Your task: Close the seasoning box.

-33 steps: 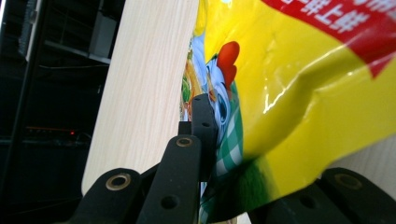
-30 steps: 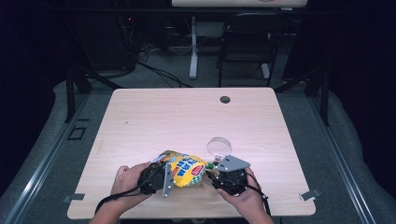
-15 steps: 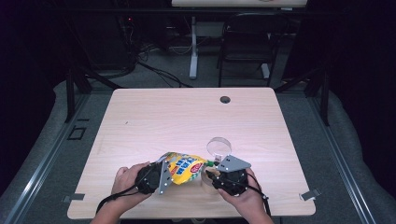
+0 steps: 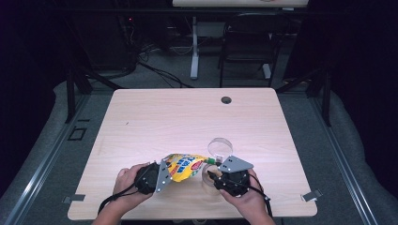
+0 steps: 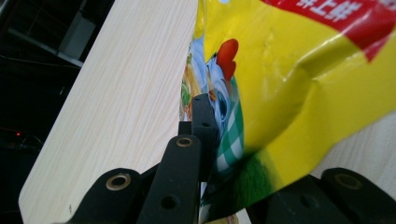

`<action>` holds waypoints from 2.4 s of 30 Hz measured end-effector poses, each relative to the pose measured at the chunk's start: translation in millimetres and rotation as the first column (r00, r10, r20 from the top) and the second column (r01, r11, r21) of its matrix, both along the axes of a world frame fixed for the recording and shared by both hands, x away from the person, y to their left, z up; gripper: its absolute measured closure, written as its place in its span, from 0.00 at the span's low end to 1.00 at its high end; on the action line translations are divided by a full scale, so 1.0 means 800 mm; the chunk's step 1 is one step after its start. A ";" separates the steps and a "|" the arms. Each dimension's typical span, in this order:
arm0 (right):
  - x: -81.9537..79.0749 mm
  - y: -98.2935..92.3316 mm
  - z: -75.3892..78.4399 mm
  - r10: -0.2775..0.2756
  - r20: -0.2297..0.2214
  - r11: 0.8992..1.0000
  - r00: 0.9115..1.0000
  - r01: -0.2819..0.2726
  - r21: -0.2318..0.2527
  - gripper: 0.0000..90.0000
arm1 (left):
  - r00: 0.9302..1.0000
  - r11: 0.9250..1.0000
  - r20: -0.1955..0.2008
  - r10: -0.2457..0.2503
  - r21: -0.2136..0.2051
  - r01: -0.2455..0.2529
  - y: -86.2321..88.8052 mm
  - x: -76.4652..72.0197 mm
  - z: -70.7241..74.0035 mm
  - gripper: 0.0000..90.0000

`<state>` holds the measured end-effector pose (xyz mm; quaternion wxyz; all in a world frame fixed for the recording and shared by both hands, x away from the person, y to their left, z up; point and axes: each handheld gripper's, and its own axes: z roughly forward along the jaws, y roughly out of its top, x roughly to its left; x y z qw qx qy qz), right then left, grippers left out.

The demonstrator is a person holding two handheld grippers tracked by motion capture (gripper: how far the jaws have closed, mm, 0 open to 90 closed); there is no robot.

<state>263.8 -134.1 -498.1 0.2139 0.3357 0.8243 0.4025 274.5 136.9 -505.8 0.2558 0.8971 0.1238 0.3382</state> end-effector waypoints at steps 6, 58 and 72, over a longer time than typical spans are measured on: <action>0.000 0.000 0.000 -0.003 0.001 1.000 1.000 0.003 0.000 0.64 | 1.000 0.999 -0.031 0.004 -0.046 -0.006 0.006 0.002 0.001 0.97; -0.002 -0.002 0.003 -0.005 0.006 1.000 1.000 0.005 0.021 0.64 | 0.924 0.801 -0.351 0.150 -0.505 -0.321 0.104 0.053 -0.028 0.98; -0.001 -0.005 0.004 -0.007 0.003 1.000 1.000 0.007 0.025 0.64 | 0.895 0.790 -0.415 0.163 -0.488 -0.370 0.126 0.049 -0.032 0.93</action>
